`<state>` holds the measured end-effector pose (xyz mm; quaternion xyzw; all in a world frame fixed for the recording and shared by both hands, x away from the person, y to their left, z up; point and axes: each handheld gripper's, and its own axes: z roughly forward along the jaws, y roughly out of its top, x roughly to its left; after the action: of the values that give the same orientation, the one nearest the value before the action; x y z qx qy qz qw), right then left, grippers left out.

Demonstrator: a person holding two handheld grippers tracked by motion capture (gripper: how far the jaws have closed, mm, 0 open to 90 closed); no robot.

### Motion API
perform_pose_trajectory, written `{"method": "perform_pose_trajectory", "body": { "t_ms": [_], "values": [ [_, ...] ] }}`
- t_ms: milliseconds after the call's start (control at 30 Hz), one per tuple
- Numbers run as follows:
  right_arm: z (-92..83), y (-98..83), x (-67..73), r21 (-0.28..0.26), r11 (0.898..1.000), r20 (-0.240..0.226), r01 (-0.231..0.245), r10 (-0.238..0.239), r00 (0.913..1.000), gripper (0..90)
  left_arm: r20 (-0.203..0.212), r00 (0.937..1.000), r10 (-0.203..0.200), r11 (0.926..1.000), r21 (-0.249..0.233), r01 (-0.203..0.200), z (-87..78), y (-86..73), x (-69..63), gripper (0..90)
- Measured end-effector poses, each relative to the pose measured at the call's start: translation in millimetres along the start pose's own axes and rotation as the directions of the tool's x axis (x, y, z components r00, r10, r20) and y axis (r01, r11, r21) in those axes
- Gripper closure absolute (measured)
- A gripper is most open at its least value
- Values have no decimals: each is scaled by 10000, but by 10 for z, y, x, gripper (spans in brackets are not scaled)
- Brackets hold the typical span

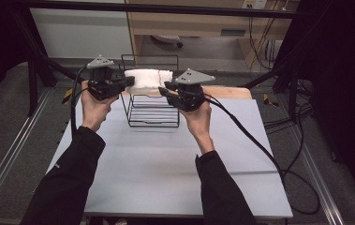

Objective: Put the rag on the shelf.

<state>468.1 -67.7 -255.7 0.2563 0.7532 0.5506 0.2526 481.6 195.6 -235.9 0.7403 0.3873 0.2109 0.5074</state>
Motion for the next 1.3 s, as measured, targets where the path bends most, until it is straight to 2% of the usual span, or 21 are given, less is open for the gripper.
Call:
{"method": "perform_pose_trajectory", "body": {
  "t_ms": [67,133,200,333,533,633,833,933,1033,1133,1200,1300],
  "values": [
    [-23,10,3,-98,10000,-27,-2,2,10000,677,-24,10000,66,10000,39,-66,19,-30,-13,893],
    [-29,23,-4,-96,9999,-131,-138,137,9998,730,-65,9999,154,9998,103,-154,41,-67,-26,893],
    [-3,12,-18,138,9992,-157,-365,368,9992,791,-59,9998,199,9997,138,-198,63,-102,-36,893],
    [81,-54,-28,631,9967,-8,-508,509,9987,866,-83,9995,300,9995,136,-299,90,-182,-35,892],
    [197,-132,-67,907,9932,341,-735,707,9969,878,-164,9997,173,9996,220,-169,179,-285,-8,876],
    [257,-154,-96,978,9916,524,-841,792,9955,876,-210,9998,-18,9999,154,22,229,-308,14,876],
    [267,-185,-117,797,9918,444,-999,966,9943,867,-195,9998,-26,9999,115,29,227,-310,30,874],
    [205,-184,-127,676,9921,350,-1057,1035,9940,843,-113,9999,82,9999,78,-81,170,-316,16,870],
    [106,-169,-138,520,9920,88,-1153,1150,9933,782,-63,9998,196,9998,57,-196,99,-336,0,845],
    [-9,-167,-139,484,9926,-29,-1113,1116,9938,707,27,9997,252,9996,132,-252,33,-378,0,778],
    [-87,-180,-153,550,9895,-236,-1334,1348,9906,648,101,9994,318,9991,267,-320,-3,-425,4,727],
    [-200,-223,-174,699,9873,-274,-1423,1445,9891,559,105,9987,508,9976,461,-512,-46,-529,0,631]
  ]
}}
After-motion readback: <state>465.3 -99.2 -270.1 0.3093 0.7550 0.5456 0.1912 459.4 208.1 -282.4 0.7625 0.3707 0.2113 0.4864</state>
